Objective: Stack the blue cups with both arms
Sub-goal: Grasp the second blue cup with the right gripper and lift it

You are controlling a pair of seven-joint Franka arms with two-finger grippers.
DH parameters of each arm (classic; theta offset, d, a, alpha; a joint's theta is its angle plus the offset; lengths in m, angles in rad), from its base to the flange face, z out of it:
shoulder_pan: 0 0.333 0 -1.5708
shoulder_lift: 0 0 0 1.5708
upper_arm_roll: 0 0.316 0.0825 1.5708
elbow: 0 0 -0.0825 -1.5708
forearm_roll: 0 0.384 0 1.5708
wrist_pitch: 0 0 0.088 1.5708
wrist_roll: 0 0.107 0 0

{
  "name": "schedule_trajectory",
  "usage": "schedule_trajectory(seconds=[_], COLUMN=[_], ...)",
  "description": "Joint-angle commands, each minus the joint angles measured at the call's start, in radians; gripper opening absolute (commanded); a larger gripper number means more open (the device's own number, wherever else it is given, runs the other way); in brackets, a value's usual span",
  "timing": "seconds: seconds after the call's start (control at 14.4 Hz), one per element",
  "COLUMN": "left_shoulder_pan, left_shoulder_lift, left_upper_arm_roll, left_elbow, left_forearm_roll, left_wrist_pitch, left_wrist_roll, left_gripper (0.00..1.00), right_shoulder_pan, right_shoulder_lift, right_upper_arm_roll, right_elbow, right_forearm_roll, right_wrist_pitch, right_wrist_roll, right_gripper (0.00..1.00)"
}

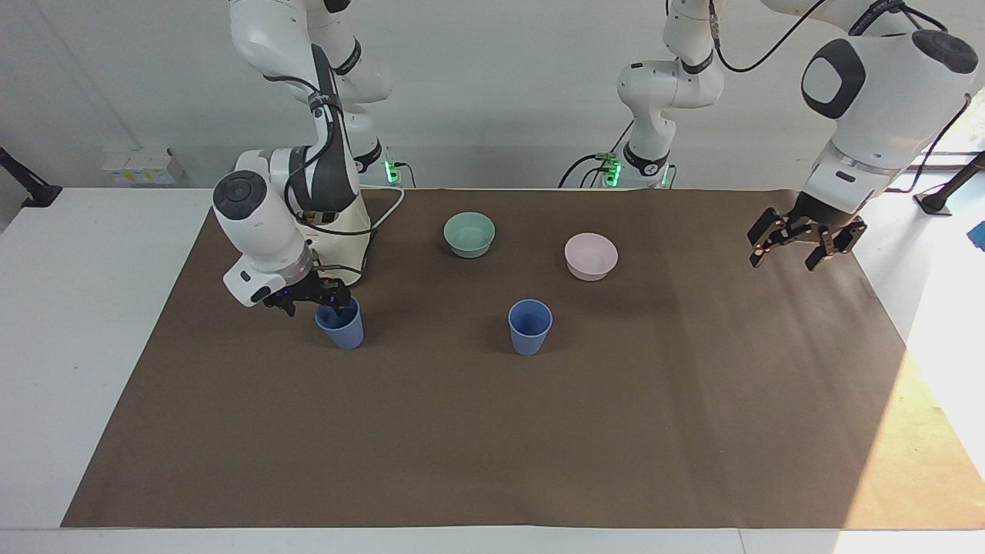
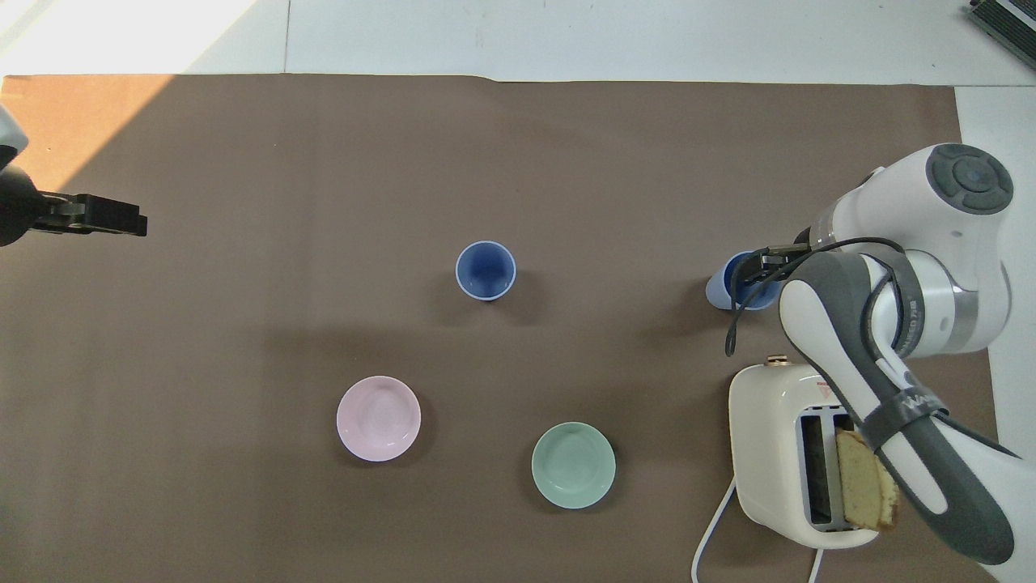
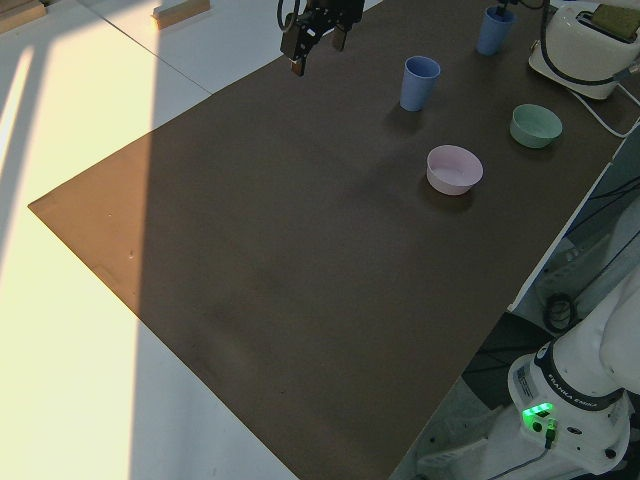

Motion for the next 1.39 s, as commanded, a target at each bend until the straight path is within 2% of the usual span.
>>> schedule_trajectory(seconds=[0.0,0.07,0.14,0.21,0.49,0.7,0.9,1.11,1.32], left_shoulder_pan=[0.035,0.044,0.044,0.044,0.038,0.04,0.044,0.04,0.041], left_shoulder_lift=[0.009,0.011,0.011,0.001,-0.069,-0.072,-0.062,-0.039,-0.045], left_upper_arm_roll=[-0.012,-0.013,-0.015,-0.013,-0.015,-0.015,-0.013,-0.015,-0.015], left_elbow=[0.103,0.121,0.135,0.143,0.042,0.029,0.044,0.092,0.081], left_forearm_roll=[0.029,0.055,0.09,0.098,0.078,0.038,0.038,0.043,0.044], left_wrist_pitch=[-0.124,-0.153,-0.175,-0.188,-0.179,-0.164,-0.153,-0.193,-0.192], left_wrist_roll=[0.034,0.044,0.05,0.06,0.046,0.044,0.055,0.052,0.052], left_gripper=[1.0,1.0,1.0,1.0,1.0,1.0,1.0,1.0,1.0], right_shoulder_pan=[-0.004,-0.004,-0.004,-0.002,0.016,0.019,0.038,0.117,0.238], right_shoulder_lift=[0.004,0.004,0.004,0.004,0.006,-0.03,-0.051,-0.05,-0.04], right_upper_arm_roll=[0.002,0.002,0.002,0.002,0.01,0.012,0.019,0.041,0.041], right_elbow=[-0.016,-0.016,-0.016,-0.015,0.019,0.129,0.256,0.352,0.392], right_forearm_roll=[0.017,0.017,0.017,0.017,0.017,0.082,0.159,0.152,0.15], right_wrist_pitch=[0.029,0.027,0.027,0.027,-0.009,-0.211,-0.351,-0.393,-0.373], right_wrist_roll=[-0.026,-0.026,-0.028,-0.032,-0.029,-0.022,0.024,0.197,0.339], right_gripper=[0.4,0.2,0.04,0.0,0.0,0.0,0.0,0.0,0.0])
